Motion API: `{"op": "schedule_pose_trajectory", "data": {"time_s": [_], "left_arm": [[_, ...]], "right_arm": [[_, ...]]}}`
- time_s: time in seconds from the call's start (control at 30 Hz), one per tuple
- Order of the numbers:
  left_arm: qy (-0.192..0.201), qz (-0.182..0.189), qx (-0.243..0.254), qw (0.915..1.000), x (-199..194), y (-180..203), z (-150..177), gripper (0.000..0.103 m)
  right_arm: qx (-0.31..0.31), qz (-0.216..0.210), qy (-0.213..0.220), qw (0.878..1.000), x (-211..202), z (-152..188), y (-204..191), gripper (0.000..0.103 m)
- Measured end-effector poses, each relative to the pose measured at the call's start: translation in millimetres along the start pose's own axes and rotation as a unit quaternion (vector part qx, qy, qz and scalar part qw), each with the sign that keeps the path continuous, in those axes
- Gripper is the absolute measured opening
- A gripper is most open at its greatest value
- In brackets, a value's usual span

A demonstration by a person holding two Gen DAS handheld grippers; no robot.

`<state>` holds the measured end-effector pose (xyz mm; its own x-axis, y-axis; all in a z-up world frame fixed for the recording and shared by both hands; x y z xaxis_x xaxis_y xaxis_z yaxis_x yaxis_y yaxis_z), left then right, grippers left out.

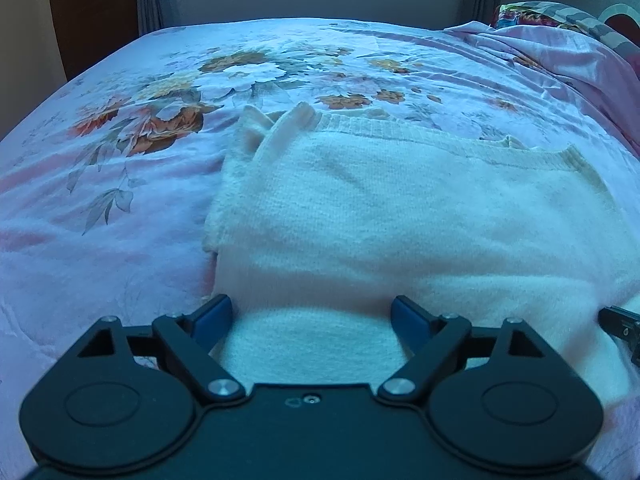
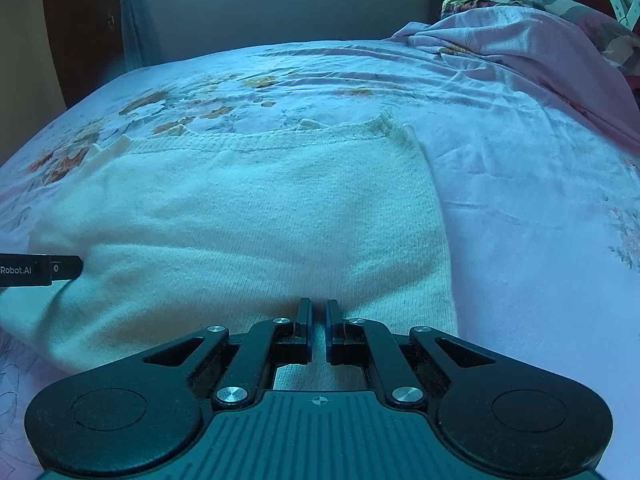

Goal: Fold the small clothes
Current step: 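Grasp the folded sweater's side edge with the left gripper and fold it inward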

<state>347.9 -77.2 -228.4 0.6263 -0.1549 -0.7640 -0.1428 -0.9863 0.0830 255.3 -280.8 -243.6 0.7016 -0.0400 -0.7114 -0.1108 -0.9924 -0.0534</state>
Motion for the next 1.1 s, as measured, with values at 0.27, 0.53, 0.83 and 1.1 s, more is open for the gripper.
{"op": "schedule_pose_trajectory", "data": {"time_s": [0.27,0.53,0.83,1.1], "left_arm": [[0.004,-0.002,-0.011,0.9999,-12.8,-18.1,-14.6,0.08],[0.001,-0.011,-0.058,0.9983,-7.5,-64.9,-34.2,0.084],[-0.044,0.077,-0.123,0.9884,24.6,-67.2,-33.1,0.093],[-0.05,0.138,-0.127,0.981,30.3,-47.0,-39.6,0.043]], "right_arm": [[-0.006,0.005,0.003,1.0,-1.0,0.8,-2.3,0.003],[-0.002,0.002,0.01,1.0,-2.1,1.1,-2.9,0.003],[0.003,-0.007,0.014,1.0,-3.0,1.0,-1.0,0.003],[0.014,-0.01,0.018,1.0,-3.6,0.9,-0.6,0.003]]}}
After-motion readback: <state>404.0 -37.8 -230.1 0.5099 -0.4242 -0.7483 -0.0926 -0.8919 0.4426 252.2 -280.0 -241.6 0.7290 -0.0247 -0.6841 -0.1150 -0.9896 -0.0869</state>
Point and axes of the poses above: each gripper's, at about its wrist camera, not at the fingertips, and x roughly the way its jaws point, y to its right, z to its underside, the point moved 10 cm from there along x, roughly the way its jaws point, and after that the axes turned 8 degrees about -x, right-handed, at the moved point
